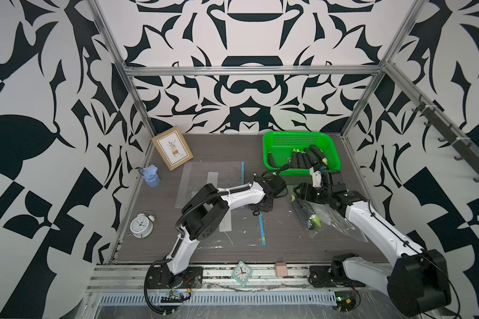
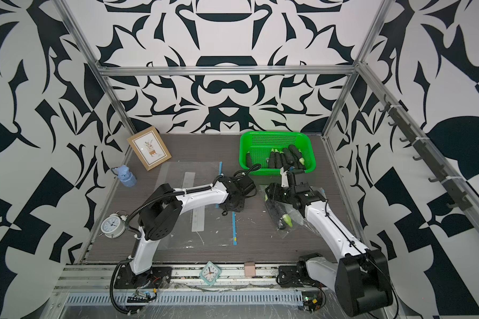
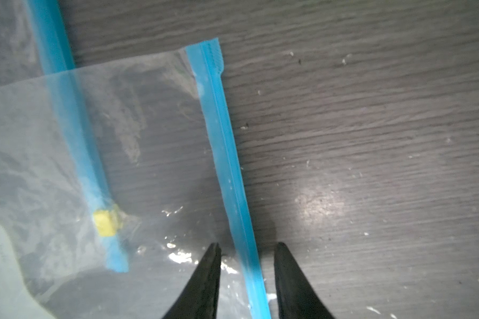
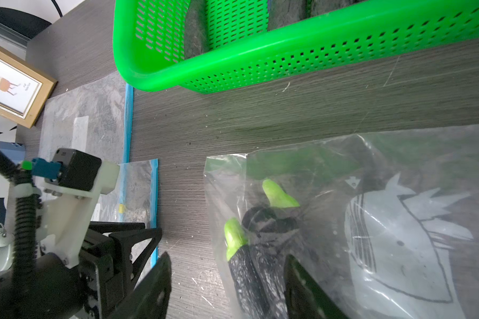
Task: Place the eggplant in a zip-top bag and seal the zipper
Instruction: Pick up the zipper food storage bag at the center of the board.
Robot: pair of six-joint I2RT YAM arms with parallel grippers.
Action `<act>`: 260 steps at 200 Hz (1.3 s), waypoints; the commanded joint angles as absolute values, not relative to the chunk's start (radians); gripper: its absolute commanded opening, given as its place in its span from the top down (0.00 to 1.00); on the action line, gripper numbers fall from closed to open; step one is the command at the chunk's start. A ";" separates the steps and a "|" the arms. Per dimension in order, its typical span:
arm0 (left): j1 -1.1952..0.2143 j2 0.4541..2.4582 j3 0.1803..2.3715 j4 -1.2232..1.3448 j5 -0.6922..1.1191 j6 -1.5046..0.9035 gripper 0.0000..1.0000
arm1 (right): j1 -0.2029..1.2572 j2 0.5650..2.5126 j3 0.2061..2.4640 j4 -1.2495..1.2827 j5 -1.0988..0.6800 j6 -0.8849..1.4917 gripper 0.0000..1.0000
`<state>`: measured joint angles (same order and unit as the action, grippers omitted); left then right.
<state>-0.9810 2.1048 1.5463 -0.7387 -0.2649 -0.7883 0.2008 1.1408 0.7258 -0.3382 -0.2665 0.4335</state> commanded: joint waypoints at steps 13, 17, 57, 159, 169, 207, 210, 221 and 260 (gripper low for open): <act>-0.976 2.112 1.493 -0.738 -0.249 -0.821 0.63 | 0.206 1.143 0.727 -0.312 -0.271 0.415 0.35; -0.977 2.114 1.494 -0.740 -0.247 -0.822 0.63 | 0.206 1.142 0.727 -0.312 -0.272 0.415 0.35; -0.976 2.113 1.481 -0.732 -0.244 -0.826 0.70 | 0.206 1.141 0.724 -0.314 -0.267 0.415 0.35; -0.974 2.047 1.477 -0.726 -0.249 -0.808 0.77 | 0.206 1.135 0.727 -0.319 -0.261 0.417 0.35; -0.975 2.042 1.477 -0.726 -0.244 -0.805 0.73 | 0.207 1.135 0.726 -0.319 -0.259 0.418 0.35; -0.973 2.057 1.489 -0.729 -0.236 -0.795 0.69 | 0.206 1.134 0.724 -0.320 -0.261 0.421 0.35; -0.973 2.058 1.491 -0.729 -0.234 -0.794 0.69 | 0.206 1.133 0.724 -0.319 -0.261 0.422 0.35; -0.973 2.060 1.494 -0.727 -0.230 -0.792 0.69 | 0.206 1.131 0.722 -0.319 -0.259 0.422 0.35; -0.972 2.071 1.514 -0.730 -0.224 -0.782 0.77 | 0.206 1.128 0.719 -0.319 -0.258 0.423 0.35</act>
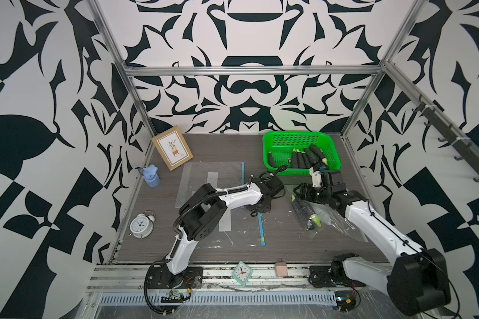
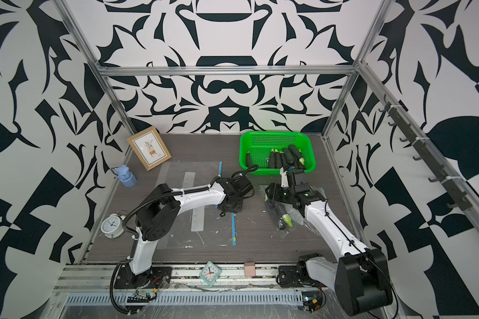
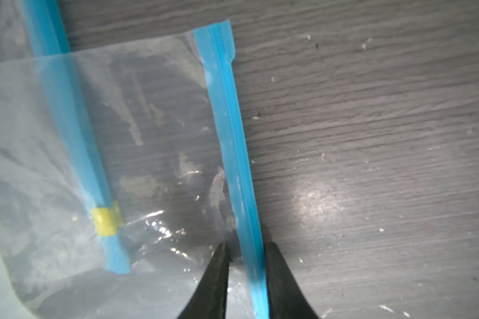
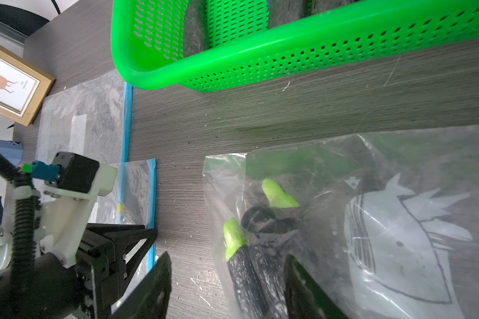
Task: Place the eggplant in a zip-top bag and seal the zipper
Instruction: Pick up the zipper food storage bag at the center of the board.
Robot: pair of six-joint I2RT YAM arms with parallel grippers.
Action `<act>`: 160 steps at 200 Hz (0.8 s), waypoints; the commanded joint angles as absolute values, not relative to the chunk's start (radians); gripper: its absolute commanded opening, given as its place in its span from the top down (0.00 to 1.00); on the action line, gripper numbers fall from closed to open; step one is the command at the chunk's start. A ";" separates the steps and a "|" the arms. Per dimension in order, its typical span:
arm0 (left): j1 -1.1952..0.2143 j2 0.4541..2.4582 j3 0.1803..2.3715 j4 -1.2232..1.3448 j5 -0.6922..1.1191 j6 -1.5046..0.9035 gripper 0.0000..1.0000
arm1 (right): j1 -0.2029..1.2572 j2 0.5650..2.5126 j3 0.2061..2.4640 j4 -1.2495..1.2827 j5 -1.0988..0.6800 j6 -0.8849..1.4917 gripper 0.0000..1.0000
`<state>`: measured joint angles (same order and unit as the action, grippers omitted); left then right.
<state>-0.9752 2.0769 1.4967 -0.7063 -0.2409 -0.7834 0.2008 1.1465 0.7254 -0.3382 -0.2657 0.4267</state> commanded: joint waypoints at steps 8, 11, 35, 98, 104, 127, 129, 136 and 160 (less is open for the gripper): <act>-0.971 2.074 1.518 -0.732 -0.224 -0.779 0.78 | 0.206 1.129 0.719 -0.319 -0.258 0.422 0.35; -0.971 2.074 1.521 -0.733 -0.224 -0.778 0.79 | 0.206 1.129 0.719 -0.318 -0.258 0.423 0.35; -0.971 2.082 1.530 -0.738 -0.220 -0.775 0.80 | 0.207 1.131 0.719 -0.318 -0.258 0.423 0.35; -0.971 2.087 1.537 -0.747 -0.219 -0.770 0.77 | 0.206 1.137 0.717 -0.311 -0.261 0.421 0.35; -0.972 2.089 1.538 -0.747 -0.219 -0.770 0.77 | 0.206 1.137 0.718 -0.311 -0.261 0.421 0.35; -0.970 2.098 1.534 -0.751 -0.217 -0.770 0.78 | 0.206 1.137 0.717 -0.311 -0.261 0.421 0.35; -0.971 2.098 1.533 -0.751 -0.218 -0.770 0.78 | 0.206 1.136 0.716 -0.311 -0.261 0.421 0.35; -0.971 2.098 1.531 -0.751 -0.217 -0.770 0.80 | 0.206 1.135 0.716 -0.311 -0.260 0.421 0.35; -0.971 2.098 1.523 -0.745 -0.218 -0.772 0.82 | 0.207 1.138 0.716 -0.311 -0.261 0.420 0.35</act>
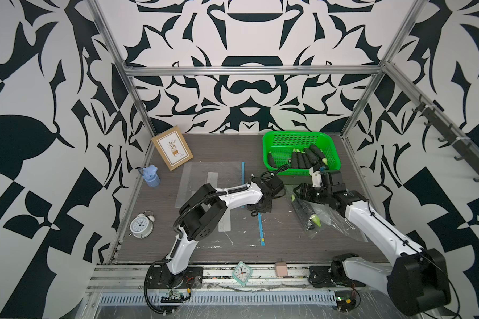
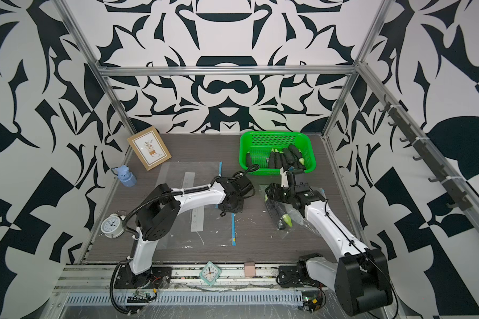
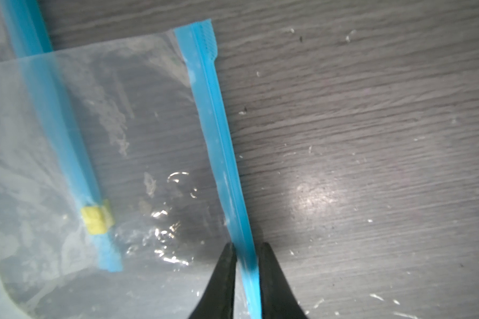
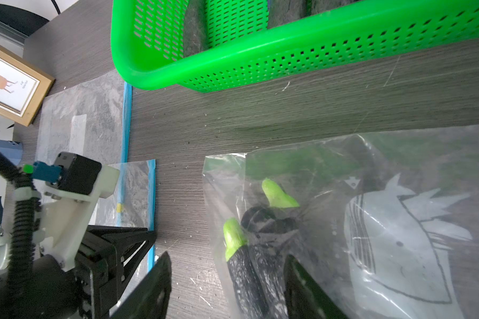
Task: Place the eggplant in a zip-top bag and seal the zipper
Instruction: Pick up the zipper food storage bag at the center of the board.
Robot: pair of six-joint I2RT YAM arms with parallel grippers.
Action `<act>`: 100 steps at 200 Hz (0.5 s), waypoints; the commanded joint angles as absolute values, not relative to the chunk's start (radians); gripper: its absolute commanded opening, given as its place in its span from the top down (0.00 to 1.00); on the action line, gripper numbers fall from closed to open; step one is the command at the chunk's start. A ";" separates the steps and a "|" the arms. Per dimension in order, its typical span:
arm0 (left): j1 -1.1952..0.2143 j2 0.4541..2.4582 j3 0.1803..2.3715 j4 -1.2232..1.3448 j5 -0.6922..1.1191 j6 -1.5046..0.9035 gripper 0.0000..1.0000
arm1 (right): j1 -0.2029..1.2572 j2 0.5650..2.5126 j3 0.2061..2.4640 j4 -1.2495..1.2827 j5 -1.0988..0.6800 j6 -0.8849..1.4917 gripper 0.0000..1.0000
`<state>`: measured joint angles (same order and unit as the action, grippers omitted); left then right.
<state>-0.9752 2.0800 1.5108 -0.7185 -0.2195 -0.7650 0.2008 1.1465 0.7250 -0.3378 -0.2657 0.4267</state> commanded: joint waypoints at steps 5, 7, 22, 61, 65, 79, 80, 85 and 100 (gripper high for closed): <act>-0.970 2.098 1.520 -0.744 -0.217 -0.772 0.82 | 0.206 1.138 0.716 -0.311 -0.261 0.419 0.35; -0.970 2.098 1.520 -0.743 -0.217 -0.772 0.82 | 0.206 1.138 0.716 -0.311 -0.261 0.420 0.35; -0.970 2.098 1.519 -0.743 -0.218 -0.772 0.85 | 0.206 1.138 0.717 -0.311 -0.261 0.419 0.35; -0.970 2.088 1.519 -0.746 -0.221 -0.772 0.95 | 0.206 1.132 0.727 -0.323 -0.254 0.417 0.35; -0.970 2.084 1.519 -0.746 -0.222 -0.772 0.96 | 0.206 1.131 0.726 -0.325 -0.253 0.416 0.35; -0.971 2.064 1.515 -0.747 -0.224 -0.772 1.00 | 0.207 1.127 0.731 -0.326 -0.256 0.416 0.35; -0.970 2.063 1.514 -0.745 -0.224 -0.772 1.00 | 0.207 1.127 0.732 -0.326 -0.255 0.416 0.35; -0.970 2.055 1.514 -0.743 -0.224 -0.772 1.00 | 0.208 1.127 0.733 -0.327 -0.256 0.417 0.35; -0.969 2.033 1.504 -0.743 -0.224 -0.772 1.00 | 0.215 1.131 0.733 -0.324 -0.255 0.419 0.35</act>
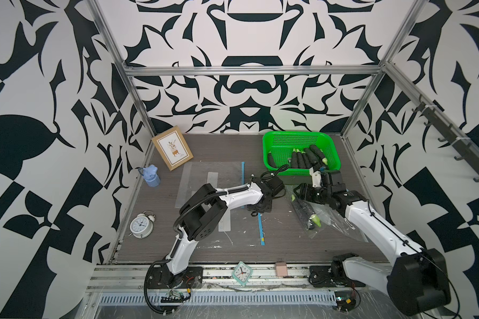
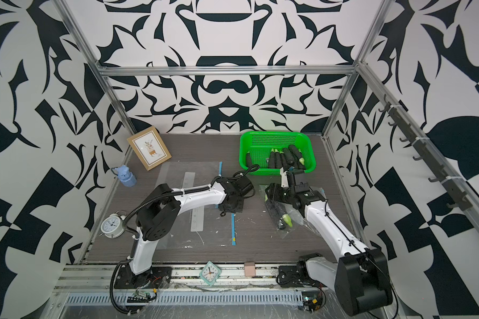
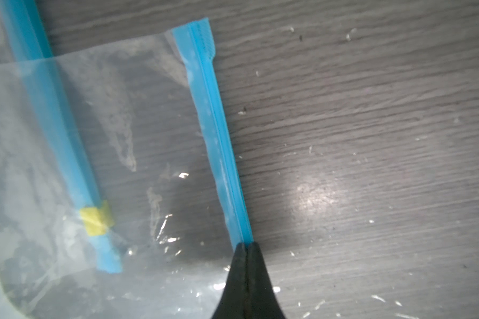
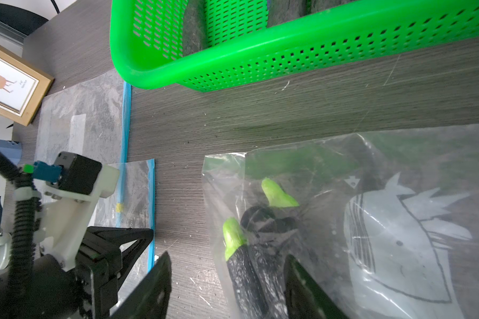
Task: Place the eggplant in a zip-top bag and seal the zipper
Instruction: Pick up the zipper food storage bag at the center of the board.
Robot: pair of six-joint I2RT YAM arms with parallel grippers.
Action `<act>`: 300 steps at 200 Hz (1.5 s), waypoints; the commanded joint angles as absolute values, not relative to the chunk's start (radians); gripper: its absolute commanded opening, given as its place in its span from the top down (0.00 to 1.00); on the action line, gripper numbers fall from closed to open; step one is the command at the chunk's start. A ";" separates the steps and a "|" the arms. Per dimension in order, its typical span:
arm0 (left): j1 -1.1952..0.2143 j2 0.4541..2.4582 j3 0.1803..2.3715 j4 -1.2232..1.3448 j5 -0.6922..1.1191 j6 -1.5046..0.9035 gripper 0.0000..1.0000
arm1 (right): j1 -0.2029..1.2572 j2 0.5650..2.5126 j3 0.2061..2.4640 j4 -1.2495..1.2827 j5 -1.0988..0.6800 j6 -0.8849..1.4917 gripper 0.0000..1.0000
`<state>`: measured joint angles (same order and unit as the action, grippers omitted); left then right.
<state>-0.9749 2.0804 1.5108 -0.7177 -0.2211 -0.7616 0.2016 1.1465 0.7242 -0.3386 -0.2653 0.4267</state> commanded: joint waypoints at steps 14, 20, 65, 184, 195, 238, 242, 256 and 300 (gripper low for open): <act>-0.965 2.014 1.499 -0.746 -0.226 -0.771 1.00 | 0.221 1.135 0.728 -0.317 -0.253 0.423 0.35; -0.964 2.006 1.493 -0.746 -0.228 -0.770 1.00 | 0.222 1.135 0.726 -0.313 -0.253 0.425 0.35; -0.962 2.002 1.500 -0.788 -0.215 -0.769 0.82 | 0.226 1.133 0.714 -0.303 -0.252 0.431 0.35; -0.999 2.040 1.459 -0.786 -0.133 -0.816 0.71 | 0.226 1.131 0.708 -0.306 -0.248 0.431 0.35; -0.999 2.045 1.463 -0.785 -0.131 -0.812 0.72 | 0.226 1.131 0.706 -0.305 -0.247 0.431 0.35; -0.999 2.067 1.465 -0.785 -0.119 -0.811 0.73 | 0.226 1.132 0.706 -0.304 -0.244 0.432 0.35; -0.999 2.068 1.465 -0.784 -0.119 -0.811 0.74 | 0.226 1.134 0.706 -0.304 -0.244 0.431 0.35; -0.999 2.072 1.463 -0.784 -0.120 -0.810 0.74 | 0.226 1.134 0.705 -0.303 -0.244 0.430 0.35; -0.999 2.080 1.468 -0.777 -0.122 -0.811 0.78 | 0.226 1.135 0.703 -0.302 -0.242 0.430 0.35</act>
<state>-0.9962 2.0487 1.4658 -0.7544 -0.1268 -0.7967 0.2203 1.1465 0.7090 -0.3237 -0.2577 0.4278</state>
